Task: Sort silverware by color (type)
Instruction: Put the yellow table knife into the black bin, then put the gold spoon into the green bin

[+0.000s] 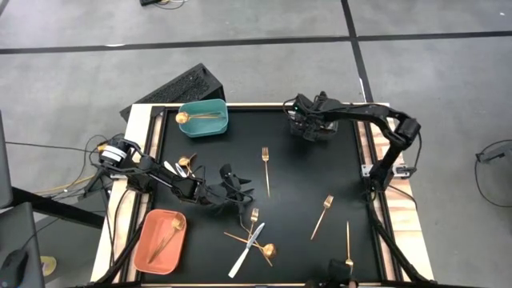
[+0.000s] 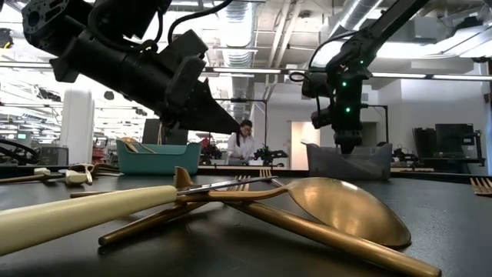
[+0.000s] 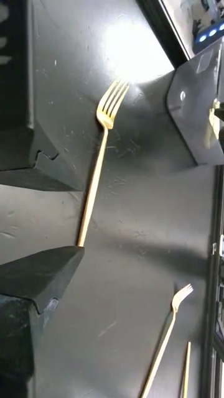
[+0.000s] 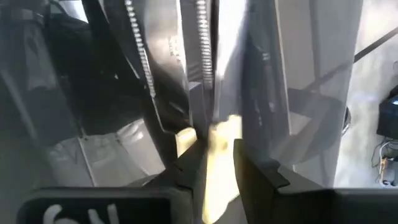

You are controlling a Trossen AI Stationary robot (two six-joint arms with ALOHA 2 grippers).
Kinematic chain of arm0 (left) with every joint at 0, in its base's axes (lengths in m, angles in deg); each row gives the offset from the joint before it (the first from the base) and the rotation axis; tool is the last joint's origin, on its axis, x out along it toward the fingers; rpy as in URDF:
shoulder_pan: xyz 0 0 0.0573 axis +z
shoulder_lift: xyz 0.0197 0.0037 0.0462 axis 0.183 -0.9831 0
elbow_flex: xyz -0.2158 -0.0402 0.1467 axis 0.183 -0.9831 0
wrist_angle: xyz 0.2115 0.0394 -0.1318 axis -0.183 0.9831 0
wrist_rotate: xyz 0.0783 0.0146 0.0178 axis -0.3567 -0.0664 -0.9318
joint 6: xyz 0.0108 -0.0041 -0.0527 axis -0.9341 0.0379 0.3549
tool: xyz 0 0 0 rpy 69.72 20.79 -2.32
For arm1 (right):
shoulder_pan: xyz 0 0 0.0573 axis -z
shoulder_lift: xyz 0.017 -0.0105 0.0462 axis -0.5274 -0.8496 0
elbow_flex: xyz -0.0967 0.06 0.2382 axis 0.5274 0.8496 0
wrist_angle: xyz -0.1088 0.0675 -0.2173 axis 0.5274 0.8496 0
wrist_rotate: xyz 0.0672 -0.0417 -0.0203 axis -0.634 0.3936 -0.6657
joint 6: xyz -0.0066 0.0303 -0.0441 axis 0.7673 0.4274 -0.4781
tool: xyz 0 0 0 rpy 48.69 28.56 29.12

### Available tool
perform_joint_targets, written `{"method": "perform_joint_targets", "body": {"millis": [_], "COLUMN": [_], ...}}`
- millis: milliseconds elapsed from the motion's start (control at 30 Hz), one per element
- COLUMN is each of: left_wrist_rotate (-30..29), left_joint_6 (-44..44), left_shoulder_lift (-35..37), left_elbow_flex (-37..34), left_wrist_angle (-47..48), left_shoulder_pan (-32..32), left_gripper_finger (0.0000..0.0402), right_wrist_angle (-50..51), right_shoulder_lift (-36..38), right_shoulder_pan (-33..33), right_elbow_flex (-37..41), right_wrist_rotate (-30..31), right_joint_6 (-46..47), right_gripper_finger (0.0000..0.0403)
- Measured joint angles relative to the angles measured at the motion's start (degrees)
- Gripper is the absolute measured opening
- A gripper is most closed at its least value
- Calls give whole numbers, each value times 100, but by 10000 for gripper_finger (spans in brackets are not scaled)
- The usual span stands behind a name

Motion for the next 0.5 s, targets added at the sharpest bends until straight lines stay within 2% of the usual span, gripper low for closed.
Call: {"method": "perform_joint_targets", "body": {"millis": [133, 267, 400, 500], "left_wrist_rotate": [-5, -30, -181, -206], "left_joint_6": [0, -1, -2, -18], "left_shoulder_lift": [2, 2, 2, 2], "left_elbow_flex": [0, 0, 0, 0], "left_wrist_angle": [66, 188, 403, 564], "left_shoulder_pan": [0, 0, 0, 9], "left_gripper_finger": [141, 141, 141, 141], "right_wrist_angle": [-1, 4, 7, -84], "right_shoulder_lift": [143, 391, 796, 1150], "right_shoulder_pan": [-37, -102, -278, -493], "right_elbow_flex": [2, 2, 2, 6], "right_wrist_rotate": [0, 4, -178, -944], "right_joint_6": [37, 492, 2000, 2988], "right_gripper_finger": [130, 159, 180, 184]}}
